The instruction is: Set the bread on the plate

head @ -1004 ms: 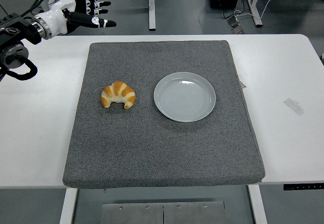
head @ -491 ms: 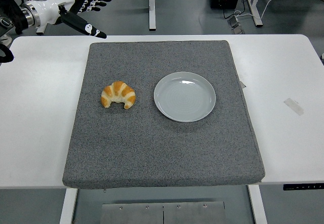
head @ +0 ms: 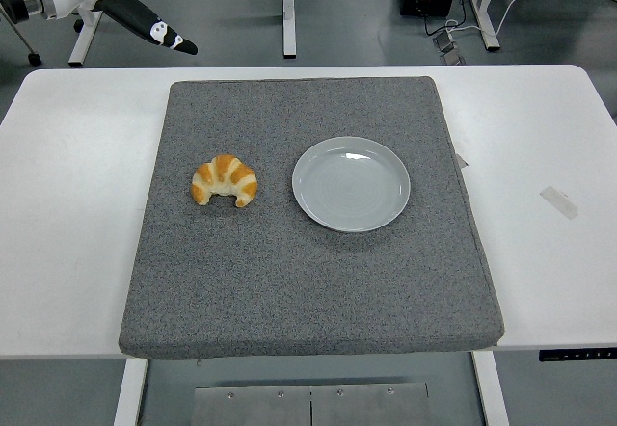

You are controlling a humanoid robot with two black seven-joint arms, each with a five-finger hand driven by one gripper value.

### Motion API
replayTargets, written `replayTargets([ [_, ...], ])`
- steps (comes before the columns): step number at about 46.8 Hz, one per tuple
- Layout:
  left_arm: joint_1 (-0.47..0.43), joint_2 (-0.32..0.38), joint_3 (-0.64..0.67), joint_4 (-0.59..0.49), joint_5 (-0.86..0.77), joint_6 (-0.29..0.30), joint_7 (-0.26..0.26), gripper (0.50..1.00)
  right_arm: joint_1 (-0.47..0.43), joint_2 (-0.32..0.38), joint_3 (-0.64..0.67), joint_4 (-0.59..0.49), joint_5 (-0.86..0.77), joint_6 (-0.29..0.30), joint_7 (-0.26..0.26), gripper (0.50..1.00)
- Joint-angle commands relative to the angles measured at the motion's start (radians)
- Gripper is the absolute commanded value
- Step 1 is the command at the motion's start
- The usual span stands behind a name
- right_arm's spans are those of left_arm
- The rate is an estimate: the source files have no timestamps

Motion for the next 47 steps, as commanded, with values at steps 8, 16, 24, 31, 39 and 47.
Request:
replayTargets([
  [8, -0.001, 0.014, 0.003, -0.089, 0.204, 0.001, 0.000, 0.987, 0.000, 0.000, 0.000, 0.000, 0.000, 0.000, 0.000, 1.000],
  [16, 0.001, 0.021, 0.026, -0.119, 0.270, 0.003, 0.000, 0.987, 0.000, 0.000, 0.000, 0.000, 0.000, 0.000, 0.000, 1.000],
  [24, 0.004, 0.029, 0.065, -0.153, 0.368, 0.012, 0.000, 0.987, 0.000, 0.000, 0.000, 0.000, 0.000, 0.000, 0.000, 1.000],
  [31, 0.022, 0.015, 0.065, -0.153, 0.427, 0.046, 0.000, 0.987, 0.000, 0.000, 0.000, 0.000, 0.000, 0.000, 0.000, 1.000],
  [39, 0.044, -0.025, 0.128, -0.153, 0.427, 0.132, 0.000, 0.986, 0.000, 0.000, 0.000, 0.000, 0.000, 0.000, 0.000, 1.000],
  [47, 0.091, -0.048, 0.146, -0.147, 0.410, 0.210, 0.000, 0.986, 0.000, 0.000, 0.000, 0.000, 0.000, 0.000, 0.000, 1.000],
])
